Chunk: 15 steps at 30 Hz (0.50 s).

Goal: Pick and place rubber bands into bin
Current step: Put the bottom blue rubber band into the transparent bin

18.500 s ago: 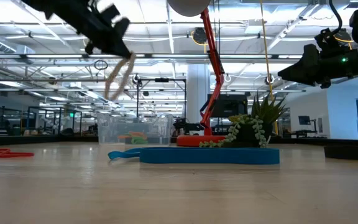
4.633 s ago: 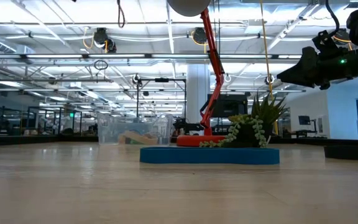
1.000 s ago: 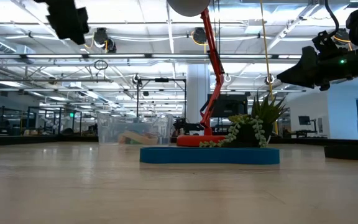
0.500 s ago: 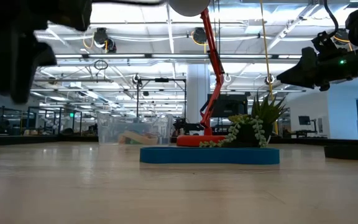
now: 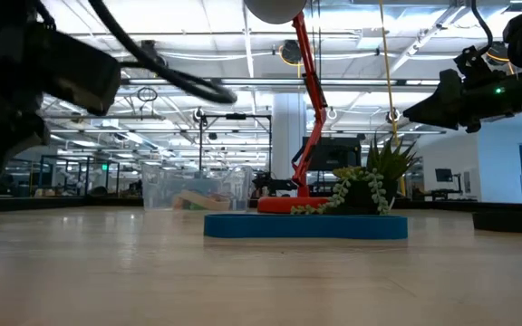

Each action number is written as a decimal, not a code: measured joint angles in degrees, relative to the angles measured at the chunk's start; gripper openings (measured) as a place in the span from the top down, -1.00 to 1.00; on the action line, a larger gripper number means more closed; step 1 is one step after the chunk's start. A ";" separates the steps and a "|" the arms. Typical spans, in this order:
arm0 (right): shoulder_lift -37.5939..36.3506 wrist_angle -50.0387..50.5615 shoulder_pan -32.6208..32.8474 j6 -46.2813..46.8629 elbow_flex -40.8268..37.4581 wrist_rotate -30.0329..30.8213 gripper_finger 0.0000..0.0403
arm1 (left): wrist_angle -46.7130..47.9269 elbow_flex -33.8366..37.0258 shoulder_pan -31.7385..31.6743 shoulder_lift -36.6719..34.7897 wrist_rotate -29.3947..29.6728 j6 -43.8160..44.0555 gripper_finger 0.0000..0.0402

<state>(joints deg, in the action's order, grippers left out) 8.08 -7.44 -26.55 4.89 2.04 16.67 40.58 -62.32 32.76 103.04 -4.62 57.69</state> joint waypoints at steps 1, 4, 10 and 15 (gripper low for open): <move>0.00 0.00 0.00 0.00 0.00 0.00 0.30 | -0.27 0.01 -0.01 0.40 -0.05 1.16 0.16; 0.00 0.00 0.00 0.00 0.00 0.00 0.30 | -2.27 0.00 -0.12 1.31 -0.45 4.24 0.16; 0.17 0.00 0.00 0.00 0.00 0.00 0.30 | -3.46 -0.11 -0.25 2.15 -1.49 7.15 0.16; 0.33 0.04 0.00 0.00 0.00 0.00 0.30 | -2.82 -0.16 -0.16 2.23 -0.39 8.94 0.19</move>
<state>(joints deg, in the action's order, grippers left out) 8.40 -7.40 -26.55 4.89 2.04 16.67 37.76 -62.48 32.60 105.26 -5.01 66.63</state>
